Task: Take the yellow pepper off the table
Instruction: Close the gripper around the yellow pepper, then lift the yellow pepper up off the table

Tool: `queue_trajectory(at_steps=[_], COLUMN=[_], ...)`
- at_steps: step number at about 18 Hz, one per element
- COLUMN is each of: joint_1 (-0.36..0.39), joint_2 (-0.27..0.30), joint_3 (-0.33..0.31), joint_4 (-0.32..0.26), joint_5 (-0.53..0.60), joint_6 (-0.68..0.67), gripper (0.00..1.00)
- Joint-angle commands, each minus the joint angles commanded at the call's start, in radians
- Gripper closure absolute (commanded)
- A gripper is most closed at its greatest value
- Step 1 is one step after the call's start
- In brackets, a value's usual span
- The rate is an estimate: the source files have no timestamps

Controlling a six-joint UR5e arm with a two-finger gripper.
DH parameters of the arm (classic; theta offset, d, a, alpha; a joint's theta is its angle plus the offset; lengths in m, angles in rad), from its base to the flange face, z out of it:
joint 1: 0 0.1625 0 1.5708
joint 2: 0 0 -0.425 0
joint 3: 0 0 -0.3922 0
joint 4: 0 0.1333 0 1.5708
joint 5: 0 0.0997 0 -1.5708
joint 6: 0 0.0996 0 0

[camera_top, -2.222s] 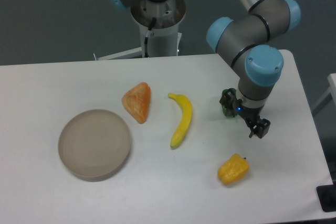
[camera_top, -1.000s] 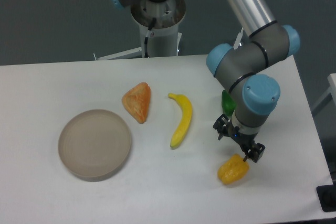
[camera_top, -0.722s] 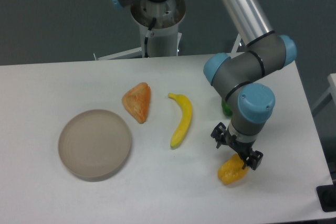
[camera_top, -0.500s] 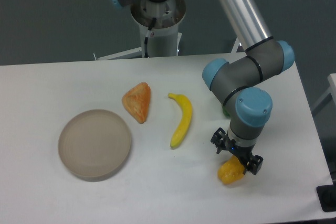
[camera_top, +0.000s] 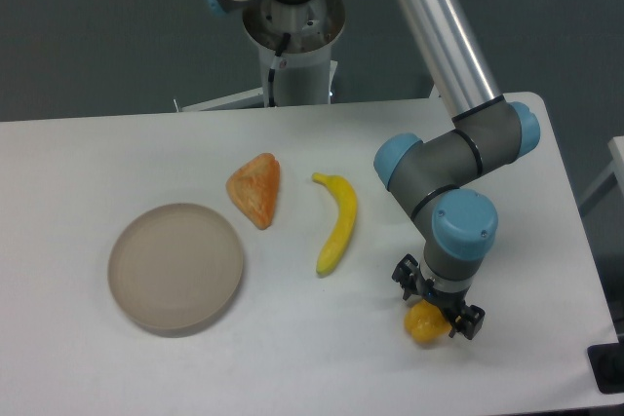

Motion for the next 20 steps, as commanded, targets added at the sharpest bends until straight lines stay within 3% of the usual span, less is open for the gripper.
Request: queue_trajectory(at_steps=[4,11,13,16,20], joint_1=[0.003,0.067,0.078,0.101,0.106], joint_2=[0.043,0.199,0.222,0.242,0.258], joint_3=[-0.005,-0.008,-0.014,-0.026,-0.041], joint_4=[-0.006,-0.265,-0.285,-0.313,-0.313], joint_5=[0.008,-0.041,-0.037,-0.026,0.004], joint_6=[-0.002,0.006,0.020,0.188,0.199], gripper=[0.94,0.94,0.94,0.90,0.94])
